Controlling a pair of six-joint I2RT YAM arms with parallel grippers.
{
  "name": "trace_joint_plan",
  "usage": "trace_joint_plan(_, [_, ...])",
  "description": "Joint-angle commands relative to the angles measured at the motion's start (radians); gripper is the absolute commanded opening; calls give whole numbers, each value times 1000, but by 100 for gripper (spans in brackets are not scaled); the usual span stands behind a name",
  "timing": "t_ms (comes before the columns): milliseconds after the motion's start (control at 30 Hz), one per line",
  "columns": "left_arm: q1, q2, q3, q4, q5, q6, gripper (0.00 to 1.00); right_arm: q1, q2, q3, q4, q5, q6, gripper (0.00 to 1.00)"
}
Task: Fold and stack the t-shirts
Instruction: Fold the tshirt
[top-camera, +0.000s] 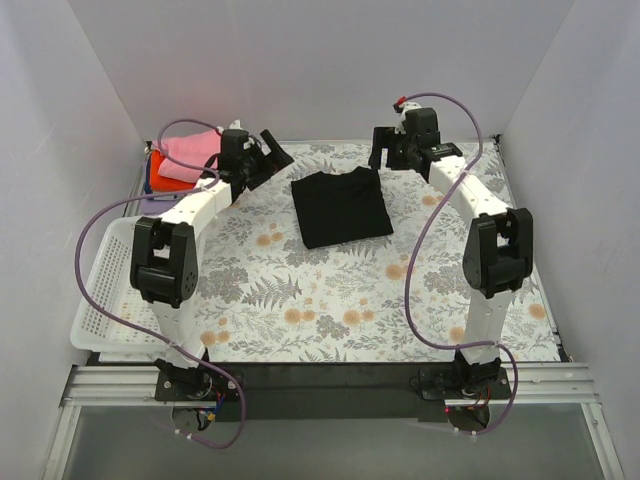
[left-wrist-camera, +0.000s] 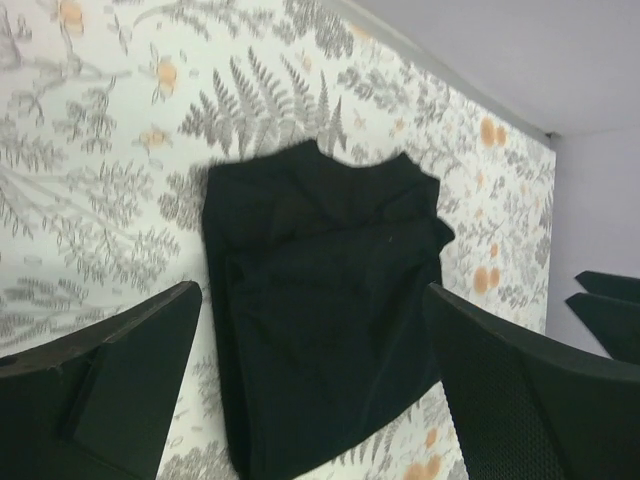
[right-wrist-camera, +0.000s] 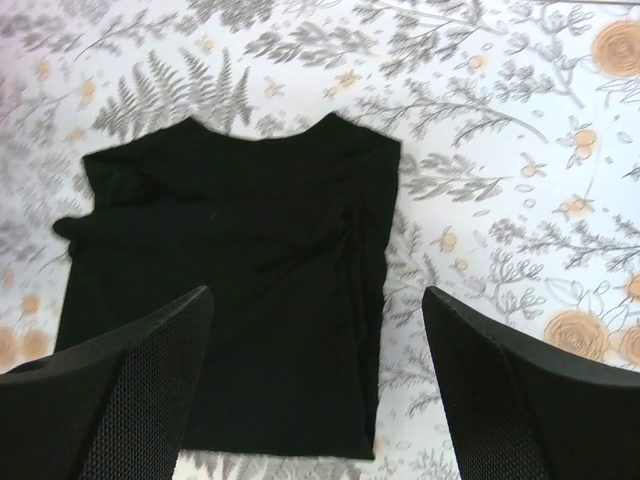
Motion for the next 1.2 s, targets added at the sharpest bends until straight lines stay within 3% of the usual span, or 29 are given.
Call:
trace_joint_plan(0, [-3, -86, -135, 41, 57, 6, 92, 18, -85, -94, 77, -92, -26, 89])
trace_joint_plan(233, [-6, -143, -312, 162, 172, -1, 88, 55, -139, -261, 140, -216, -20, 67])
trace_joint_plan(333, [-6, -140, -367, 219, 239, -20, 88, 62, -118, -295, 155, -253, -10, 63])
trace_joint_plan(933, [-35, -8, -381, 293, 299, -80, 90, 65, 62, -335, 141, -205, 30, 62])
trace_joint_plan(1167, [-69, 50, -333, 244, 237, -87, 91, 64, 76, -352, 123, -189, 23, 61])
